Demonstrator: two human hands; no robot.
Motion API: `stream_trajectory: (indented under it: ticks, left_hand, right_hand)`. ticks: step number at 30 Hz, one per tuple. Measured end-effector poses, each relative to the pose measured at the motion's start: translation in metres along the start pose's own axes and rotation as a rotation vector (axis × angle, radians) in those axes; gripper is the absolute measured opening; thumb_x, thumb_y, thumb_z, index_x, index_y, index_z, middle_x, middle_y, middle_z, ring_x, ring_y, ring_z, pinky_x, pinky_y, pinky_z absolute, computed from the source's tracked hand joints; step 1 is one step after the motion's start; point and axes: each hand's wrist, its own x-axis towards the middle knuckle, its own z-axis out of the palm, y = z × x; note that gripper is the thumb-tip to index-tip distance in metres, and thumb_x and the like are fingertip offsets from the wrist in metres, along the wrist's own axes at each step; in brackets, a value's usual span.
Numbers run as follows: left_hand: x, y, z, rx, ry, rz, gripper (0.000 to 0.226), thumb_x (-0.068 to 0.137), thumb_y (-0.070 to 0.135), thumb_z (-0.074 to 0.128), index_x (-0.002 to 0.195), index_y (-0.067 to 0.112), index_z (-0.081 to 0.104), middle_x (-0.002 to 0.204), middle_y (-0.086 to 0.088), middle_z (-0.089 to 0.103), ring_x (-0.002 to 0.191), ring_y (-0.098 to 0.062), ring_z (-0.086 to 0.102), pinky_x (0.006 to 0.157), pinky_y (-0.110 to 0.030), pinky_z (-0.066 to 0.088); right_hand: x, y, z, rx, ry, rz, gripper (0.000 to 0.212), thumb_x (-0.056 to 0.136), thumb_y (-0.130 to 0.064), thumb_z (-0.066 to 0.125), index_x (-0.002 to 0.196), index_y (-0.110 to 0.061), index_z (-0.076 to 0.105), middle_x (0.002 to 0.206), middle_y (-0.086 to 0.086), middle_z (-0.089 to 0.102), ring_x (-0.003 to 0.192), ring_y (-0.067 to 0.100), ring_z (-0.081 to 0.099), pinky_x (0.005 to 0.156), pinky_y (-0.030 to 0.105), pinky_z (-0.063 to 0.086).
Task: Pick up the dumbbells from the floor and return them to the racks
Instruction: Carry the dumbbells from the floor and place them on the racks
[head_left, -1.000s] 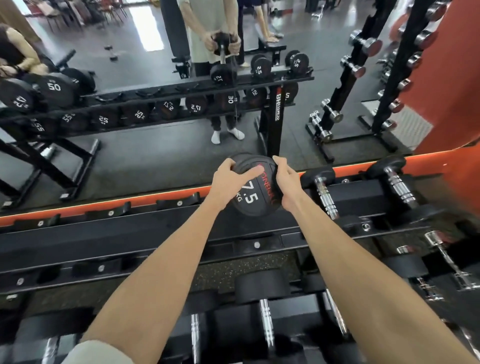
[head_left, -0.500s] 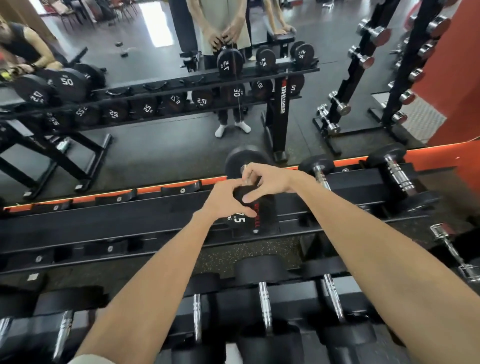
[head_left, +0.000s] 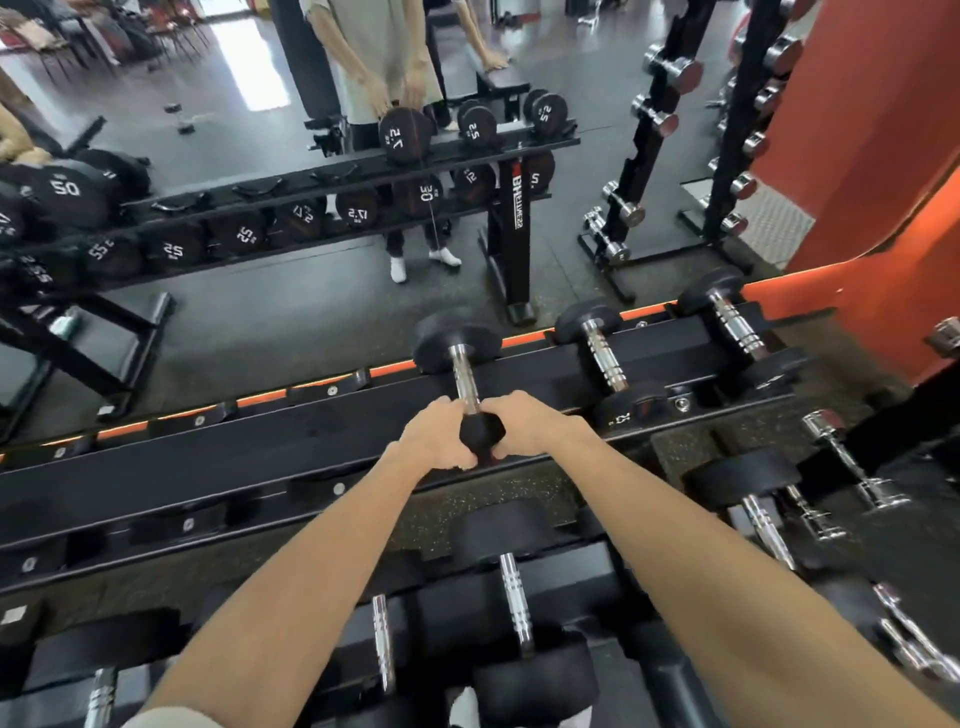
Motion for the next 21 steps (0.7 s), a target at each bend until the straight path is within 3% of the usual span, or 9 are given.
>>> stream_trajectory:
  ticks: [4,9,13,17,21]
  left_hand:
    - [0.000,-0.005,-0.007,0.053,-0.038,0.074,0.070,0.067,0.034,0.086,0.130,0.017,0.058,0.110,-0.006,0.059,0.101,-0.031,0.064,0.085,-0.044,0.055]
    - [-0.007,-0.011,-0.029,0.104,-0.146,0.216,0.047,0.074,0.034,0.083,0.114,0.014,0.068,0.106,-0.005,0.071,0.099,-0.028,0.069,0.088,-0.042,0.057]
    - [-0.021,-0.018,-0.042,0.181,-0.103,0.339,0.036,0.072,0.042,0.080,0.100,0.023,0.067,0.095,0.001,0.066,0.095,-0.025,0.069,0.080,-0.038,0.057]
    - [-0.044,-0.010,-0.056,0.201,-0.007,0.500,0.043,0.078,0.041,0.078,0.118,0.027,0.071,0.119,0.003,0.070,0.113,-0.022,0.065,0.093,-0.038,0.054]
    - [-0.088,0.030,-0.054,0.154,-0.038,0.689,0.039,0.080,0.044,0.078,0.116,0.031,0.072,0.116,0.007,0.074,0.111,-0.017,0.067,0.095,-0.036,0.054]
  right_hand:
    - [-0.008,-0.018,0.007,0.064,0.076,0.081,0.053,0.084,-0.003,0.075,0.136,-0.006,0.061,0.131,0.015,0.069,0.121,0.033,0.064,0.102,0.036,0.046]
    - [-0.026,-0.040,0.013,0.116,0.199,0.187,0.048,0.082,-0.008,0.078,0.128,-0.006,0.066,0.126,0.014,0.070,0.118,0.033,0.065,0.103,0.041,0.050]
    - [-0.052,-0.058,0.023,0.193,0.354,0.281,0.046,0.080,-0.011,0.076,0.125,-0.003,0.070,0.125,0.016,0.072,0.118,0.034,0.064,0.102,0.038,0.048]
    - [-0.101,-0.070,0.045,0.373,0.539,0.419,0.053,0.086,-0.015,0.076,0.137,-0.009,0.064,0.134,0.010,0.069,0.124,0.025,0.063,0.098,0.024,0.043]
    - [-0.172,-0.091,0.059,0.466,0.704,0.509,0.065,0.088,-0.019,0.080,0.147,-0.012,0.053,0.144,0.010,0.062,0.133,0.025,0.059,0.106,0.028,0.044]
